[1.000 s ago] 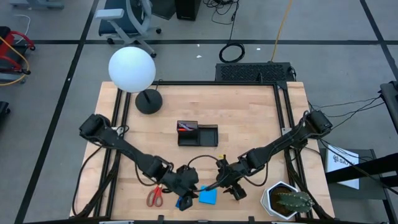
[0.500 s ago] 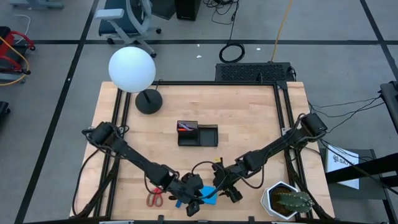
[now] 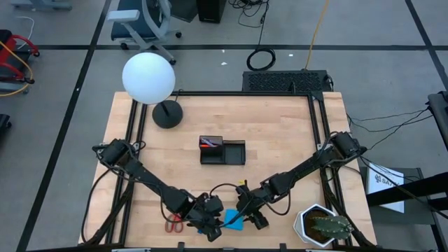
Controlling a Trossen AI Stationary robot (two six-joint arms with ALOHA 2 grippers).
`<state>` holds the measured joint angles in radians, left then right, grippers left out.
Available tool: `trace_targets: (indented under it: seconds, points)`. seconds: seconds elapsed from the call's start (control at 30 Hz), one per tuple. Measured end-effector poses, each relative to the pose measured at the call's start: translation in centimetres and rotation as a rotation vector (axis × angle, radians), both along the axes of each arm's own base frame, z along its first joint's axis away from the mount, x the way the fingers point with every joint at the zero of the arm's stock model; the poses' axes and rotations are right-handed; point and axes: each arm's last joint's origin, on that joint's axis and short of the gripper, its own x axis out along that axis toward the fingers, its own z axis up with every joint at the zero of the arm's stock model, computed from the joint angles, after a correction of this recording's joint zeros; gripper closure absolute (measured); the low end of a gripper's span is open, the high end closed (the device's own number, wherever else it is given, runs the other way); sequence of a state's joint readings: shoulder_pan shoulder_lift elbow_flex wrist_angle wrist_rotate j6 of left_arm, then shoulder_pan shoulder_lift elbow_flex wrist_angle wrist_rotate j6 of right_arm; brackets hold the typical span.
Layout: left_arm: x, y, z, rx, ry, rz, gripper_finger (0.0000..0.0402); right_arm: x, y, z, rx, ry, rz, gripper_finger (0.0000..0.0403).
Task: Pick and place office supplies into organizer
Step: Put the blue sticky note into the desk organizer
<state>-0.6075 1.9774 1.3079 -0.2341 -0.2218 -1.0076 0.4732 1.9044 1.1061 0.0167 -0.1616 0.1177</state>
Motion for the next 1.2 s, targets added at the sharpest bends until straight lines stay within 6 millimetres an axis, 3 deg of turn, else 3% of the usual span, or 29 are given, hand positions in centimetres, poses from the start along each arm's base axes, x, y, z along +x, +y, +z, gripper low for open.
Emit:
trace_targets:
  seconds: [0.57, 0.87, 1.2]
  points:
    - [-0.4, -0.1, -2.2, -0.077, -0.002, 0.007, 0.0234, 0.1, 0.1, 0.0, 0.018, -0.006, 0.019, 0.0183]
    - [1.0, -1.0, -4.9, -0.177, -0.057, 0.002, 0.0234, 0.0, 0.0, -0.2, 0.007, 0.001, 0.017, 0.0183]
    - [1.9, -0.4, -5.4, -0.21, -0.075, 0.03, 0.0234, 0.4, 0.3, -2.7, 0.002, 0.044, 0.022, 0.0184]
